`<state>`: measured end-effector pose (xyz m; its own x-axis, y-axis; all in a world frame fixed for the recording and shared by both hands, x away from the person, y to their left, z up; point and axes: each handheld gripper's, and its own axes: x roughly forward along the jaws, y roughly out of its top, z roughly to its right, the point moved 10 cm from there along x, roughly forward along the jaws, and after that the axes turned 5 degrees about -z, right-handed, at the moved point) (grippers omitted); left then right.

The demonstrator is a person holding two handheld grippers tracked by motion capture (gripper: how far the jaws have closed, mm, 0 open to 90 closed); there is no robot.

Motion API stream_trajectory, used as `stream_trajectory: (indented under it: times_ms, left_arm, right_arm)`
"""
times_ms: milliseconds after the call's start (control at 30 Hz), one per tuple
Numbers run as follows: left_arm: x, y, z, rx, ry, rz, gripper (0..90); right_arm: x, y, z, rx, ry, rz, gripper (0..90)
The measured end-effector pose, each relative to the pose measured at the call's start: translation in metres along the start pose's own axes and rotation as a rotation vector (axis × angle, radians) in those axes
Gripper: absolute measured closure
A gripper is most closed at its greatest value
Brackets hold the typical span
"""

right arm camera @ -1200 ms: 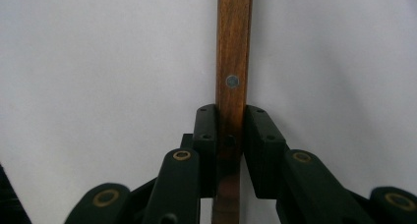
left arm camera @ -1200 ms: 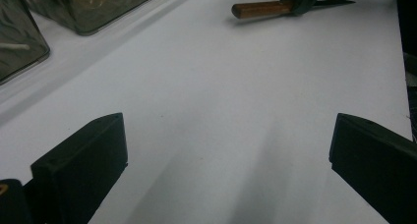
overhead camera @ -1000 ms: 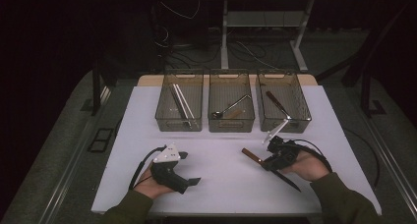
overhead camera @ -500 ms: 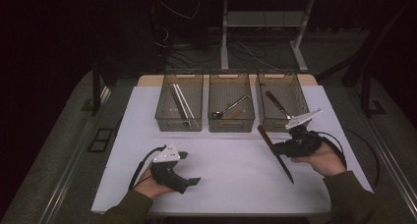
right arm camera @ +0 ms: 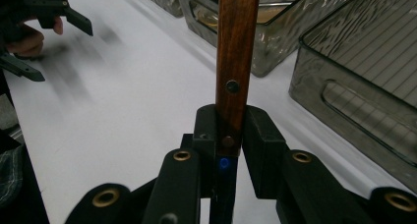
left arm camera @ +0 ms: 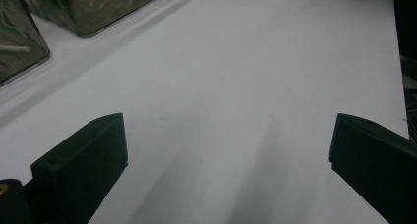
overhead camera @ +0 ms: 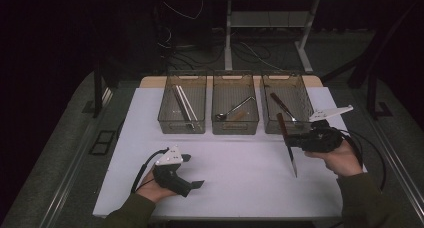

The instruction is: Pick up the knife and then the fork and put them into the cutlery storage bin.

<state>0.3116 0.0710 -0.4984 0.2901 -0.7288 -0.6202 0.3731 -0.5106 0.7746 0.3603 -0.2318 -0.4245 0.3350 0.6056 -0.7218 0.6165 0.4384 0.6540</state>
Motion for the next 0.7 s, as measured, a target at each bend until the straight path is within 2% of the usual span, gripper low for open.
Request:
stream_trajectory:
  times_ms: [300, 500, 700]
  left_arm:
    - [0.000, 0.000, 0.000, -0.004, 0.001, 0.000, 0.0]
    - [0.000, 0.000, 0.000, -0.010, -0.001, 0.002, 0.0]
    - [0.000, 0.000, 0.000, -0.003, -0.001, 0.004, 0.0]
  right_arm:
    - [-0.018, 0.021, 0.024, 0.020, -0.077, 0.063, 76.8]
    - [-0.034, 0.050, 0.047, 0.037, -0.147, 0.101, 76.8]
    - [-0.044, 0.079, 0.064, 0.040, -0.201, 0.125, 76.7]
